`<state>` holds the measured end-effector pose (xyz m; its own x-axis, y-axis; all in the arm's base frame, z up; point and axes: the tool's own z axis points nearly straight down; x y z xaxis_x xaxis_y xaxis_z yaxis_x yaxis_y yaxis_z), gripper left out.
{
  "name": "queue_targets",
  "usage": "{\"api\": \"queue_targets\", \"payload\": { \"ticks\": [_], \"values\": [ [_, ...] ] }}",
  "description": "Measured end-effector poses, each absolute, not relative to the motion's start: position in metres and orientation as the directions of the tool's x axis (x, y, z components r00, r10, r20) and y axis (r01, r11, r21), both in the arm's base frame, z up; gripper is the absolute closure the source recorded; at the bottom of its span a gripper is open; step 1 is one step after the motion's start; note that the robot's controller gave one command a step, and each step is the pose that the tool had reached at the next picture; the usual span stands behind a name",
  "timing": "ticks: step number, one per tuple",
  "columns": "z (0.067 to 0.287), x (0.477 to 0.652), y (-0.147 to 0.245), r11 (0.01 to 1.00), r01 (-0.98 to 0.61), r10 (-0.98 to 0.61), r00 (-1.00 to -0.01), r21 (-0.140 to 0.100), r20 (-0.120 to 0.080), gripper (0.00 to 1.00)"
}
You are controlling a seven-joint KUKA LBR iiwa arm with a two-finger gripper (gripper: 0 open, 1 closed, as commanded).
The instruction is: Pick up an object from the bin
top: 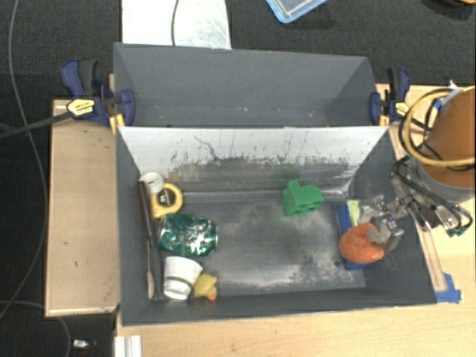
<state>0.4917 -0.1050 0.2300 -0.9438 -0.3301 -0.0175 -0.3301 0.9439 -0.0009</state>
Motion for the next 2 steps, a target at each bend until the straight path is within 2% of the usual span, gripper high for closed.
{"api": "queue_targets", "payload": {
  "ticks": [1, 2],
  "values": [
    [0.189, 0.495, -0.108, 0.883, -0.47, -0.47, -0.883, 0.002, -0.011, 1.0],
    [0.127, 0.504, -0.11, 0.797, -0.604, -0.604, -0.797, 0.0, -0.014, 1.0]
  ]
}}
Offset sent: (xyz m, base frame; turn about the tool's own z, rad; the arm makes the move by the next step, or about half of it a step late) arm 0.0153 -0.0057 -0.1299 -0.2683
